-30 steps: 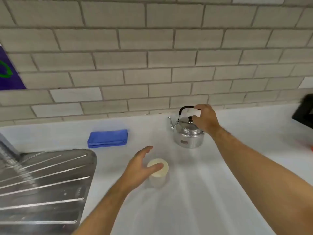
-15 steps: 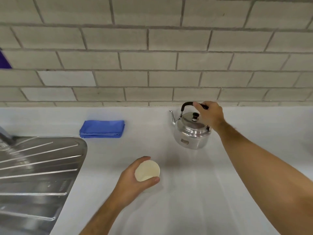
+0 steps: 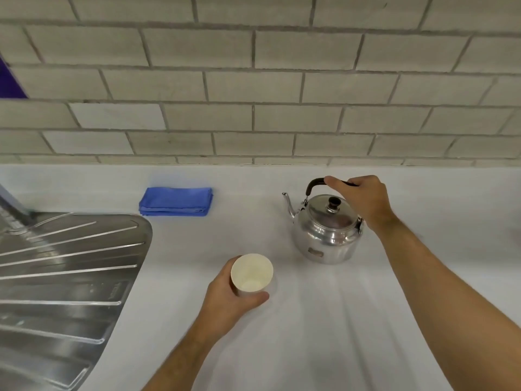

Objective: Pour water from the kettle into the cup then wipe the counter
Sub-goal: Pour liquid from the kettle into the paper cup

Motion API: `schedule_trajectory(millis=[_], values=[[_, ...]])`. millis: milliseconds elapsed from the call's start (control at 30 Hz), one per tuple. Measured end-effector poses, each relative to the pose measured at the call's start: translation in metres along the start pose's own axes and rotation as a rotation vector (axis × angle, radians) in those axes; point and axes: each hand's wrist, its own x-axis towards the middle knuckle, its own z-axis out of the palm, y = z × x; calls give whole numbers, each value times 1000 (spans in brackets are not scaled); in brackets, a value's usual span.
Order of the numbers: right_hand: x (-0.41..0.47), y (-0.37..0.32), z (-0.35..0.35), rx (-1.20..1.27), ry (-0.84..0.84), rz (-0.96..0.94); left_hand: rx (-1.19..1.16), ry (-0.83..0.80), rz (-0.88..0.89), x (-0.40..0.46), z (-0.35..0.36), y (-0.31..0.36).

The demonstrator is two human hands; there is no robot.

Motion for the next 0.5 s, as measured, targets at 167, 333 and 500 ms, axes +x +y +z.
schedule_trajectory(millis=[167,333,500], values=[[-44,1,-7,19,-32,-2,-10,11,5,0,0,-1],[-78,3,-18,36,-56,-3,-17,18,7,-1,-1,-3],[-97,-7,-28,-3,-75,-57,-15,27,17,0,-1,-4]])
